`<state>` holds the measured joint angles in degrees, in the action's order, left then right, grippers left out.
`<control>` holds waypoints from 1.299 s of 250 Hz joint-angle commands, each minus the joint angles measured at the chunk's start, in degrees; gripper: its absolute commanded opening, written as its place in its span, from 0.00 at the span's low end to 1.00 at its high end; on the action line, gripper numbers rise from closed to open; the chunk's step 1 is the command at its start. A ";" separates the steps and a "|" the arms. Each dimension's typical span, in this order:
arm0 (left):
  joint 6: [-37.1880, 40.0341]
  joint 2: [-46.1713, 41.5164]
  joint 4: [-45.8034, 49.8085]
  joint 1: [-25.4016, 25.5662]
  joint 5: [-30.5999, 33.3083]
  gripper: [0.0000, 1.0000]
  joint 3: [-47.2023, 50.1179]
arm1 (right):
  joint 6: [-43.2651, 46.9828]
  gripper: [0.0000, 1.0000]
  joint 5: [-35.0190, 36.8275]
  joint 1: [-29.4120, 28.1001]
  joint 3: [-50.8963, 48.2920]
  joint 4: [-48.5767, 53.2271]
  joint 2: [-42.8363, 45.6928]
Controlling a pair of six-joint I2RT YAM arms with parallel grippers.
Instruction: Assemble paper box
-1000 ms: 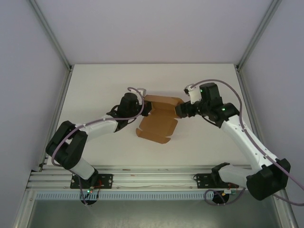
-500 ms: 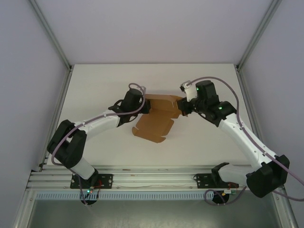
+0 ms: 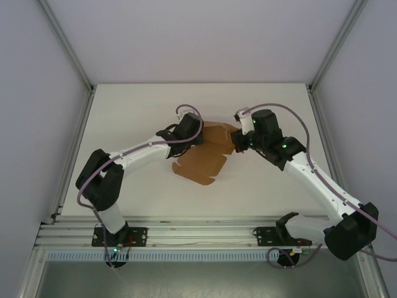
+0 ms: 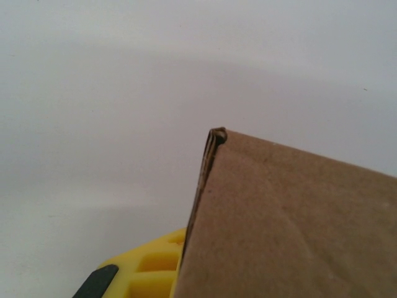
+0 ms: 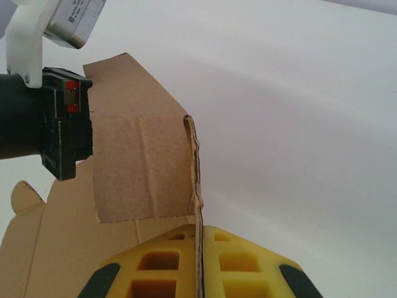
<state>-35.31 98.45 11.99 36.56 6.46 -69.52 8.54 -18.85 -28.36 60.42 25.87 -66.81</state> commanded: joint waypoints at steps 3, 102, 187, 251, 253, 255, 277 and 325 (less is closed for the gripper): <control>3.39 -2.11 -3.43 -1.50 4.43 0.00 6.15 | -0.57 0.00 0.60 -1.04 0.07 -1.95 1.06; 9.12 -16.53 -17.89 -1.18 0.92 0.00 21.29 | 0.61 1.00 3.46 -0.23 -5.13 -4.68 11.23; 8.03 -17.77 -17.31 -0.52 1.89 0.00 21.56 | -0.66 1.00 4.10 -0.21 -1.53 -4.89 5.28; 8.52 -18.13 -16.92 -0.43 0.83 0.00 20.99 | 1.30 1.00 3.59 -0.27 -1.65 -7.62 -1.48; 8.57 -18.12 -16.91 -0.48 0.84 0.00 20.91 | 1.31 1.00 3.35 -0.24 -1.52 -7.73 -1.68; 8.59 -18.17 -16.91 -0.44 0.84 0.00 20.87 | 1.31 1.00 3.13 -0.21 -1.45 -7.80 -1.91; 8.39 -18.12 -17.25 -0.42 0.76 0.00 20.79 | 0.42 1.00 1.60 -0.23 -1.56 -10.40 -3.68; 7.00 -17.86 -19.07 -0.38 -2.04 0.00 20.40 | -7.05 1.00 -0.66 -0.60 -7.19 -26.82 -5.00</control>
<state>-27.22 82.06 -4.19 35.64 6.48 -48.58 6.98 -17.47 -28.80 56.93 13.13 -71.88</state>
